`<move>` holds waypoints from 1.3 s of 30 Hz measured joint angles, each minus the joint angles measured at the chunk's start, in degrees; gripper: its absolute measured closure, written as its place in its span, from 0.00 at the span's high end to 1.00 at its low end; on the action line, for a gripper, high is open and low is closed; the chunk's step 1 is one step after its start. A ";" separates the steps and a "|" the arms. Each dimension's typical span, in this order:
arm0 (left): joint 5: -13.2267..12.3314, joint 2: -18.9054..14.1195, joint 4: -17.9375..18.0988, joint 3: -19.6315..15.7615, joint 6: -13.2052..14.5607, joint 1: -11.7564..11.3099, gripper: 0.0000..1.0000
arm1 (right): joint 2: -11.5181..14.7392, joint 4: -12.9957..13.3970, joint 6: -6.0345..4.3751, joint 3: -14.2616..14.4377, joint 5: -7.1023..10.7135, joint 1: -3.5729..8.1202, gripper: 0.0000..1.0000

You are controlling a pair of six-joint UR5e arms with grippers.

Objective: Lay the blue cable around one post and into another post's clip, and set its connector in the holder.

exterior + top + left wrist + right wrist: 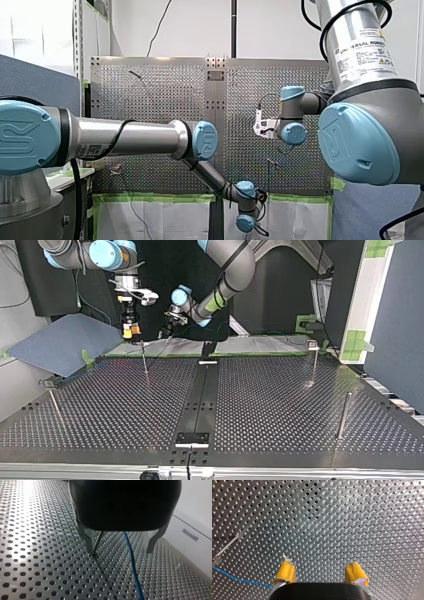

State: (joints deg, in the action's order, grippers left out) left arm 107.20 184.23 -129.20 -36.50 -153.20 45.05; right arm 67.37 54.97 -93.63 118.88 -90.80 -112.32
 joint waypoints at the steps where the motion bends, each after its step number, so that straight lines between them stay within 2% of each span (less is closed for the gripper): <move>1: -0.01 0.00 0.17 0.15 0.00 -0.01 0.96 | 0.00 -0.01 0.00 0.00 0.00 -0.03 1.00; 7: -0.05 -0.03 0.57 2.26 -0.06 -0.09 0.94 | 0.00 -0.13 0.01 -0.03 0.00 -0.12 1.00; 9: -0.08 -0.05 0.57 2.88 -0.10 -0.21 0.91 | 0.00 -0.18 0.01 -0.03 0.00 -0.13 1.00; 11: -0.16 -0.03 0.57 3.19 -0.22 -0.39 0.84 | 0.00 -0.19 0.01 -0.02 0.00 -0.14 1.00; 13: -0.34 0.00 0.57 3.30 -0.32 -0.53 0.84 | 0.00 -0.14 0.01 -0.02 0.00 -0.14 1.00; 14: -0.52 -0.03 0.56 3.34 -0.36 -0.60 0.75 | 0.00 -0.11 0.00 -0.02 0.00 -0.13 1.00; 15: -0.66 -0.05 0.55 3.36 -0.38 -0.66 0.75 | 0.00 -0.08 0.00 -0.02 0.00 -0.12 1.00; 16: -0.77 -0.05 0.54 3.37 -0.42 -0.71 0.69 | 0.00 -0.06 0.00 -0.04 0.00 -0.10 1.00; 17: -0.91 -0.04 0.53 3.37 -0.50 -0.78 0.58 | 0.00 -0.05 0.00 -0.04 0.00 -0.08 1.00; 18: -0.98 -0.04 0.53 3.37 -0.59 -0.82 0.58 | 0.01 -0.04 -0.01 -0.04 0.00 -0.06 1.00; 20: -1.07 -0.04 0.52 3.37 -0.74 -0.87 0.41 | 0.01 -0.02 -0.02 -0.05 0.00 0.00 1.00; 21: -1.07 -0.04 0.52 3.37 -0.78 -0.88 0.41 | 0.01 0.00 -0.02 -0.05 0.00 0.03 1.00; 22: -1.08 -0.04 0.52 3.38 -0.82 -0.88 0.30 | 0.00 0.02 -0.02 -0.05 0.00 0.06 1.00; 28: -0.64 -0.06 0.23 3.14 -0.64 -1.01 0.30 | 0.01 0.06 0.00 -0.06 0.01 0.11 1.00; 35: 1.62 -0.28 -2.36 2.55 1.94 -1.78 0.33 | 0.04 0.07 0.01 -0.05 0.29 0.12 1.00; 39: 3.36 -1.51 -3.05 1.20 3.73 -2.46 0.33 | 0.07 0.09 0.00 -0.05 0.34 0.12 1.00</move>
State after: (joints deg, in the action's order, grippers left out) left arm 110.55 182.72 -132.24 -35.29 -149.47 42.58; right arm 67.45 55.06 -93.62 118.83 -90.46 -112.20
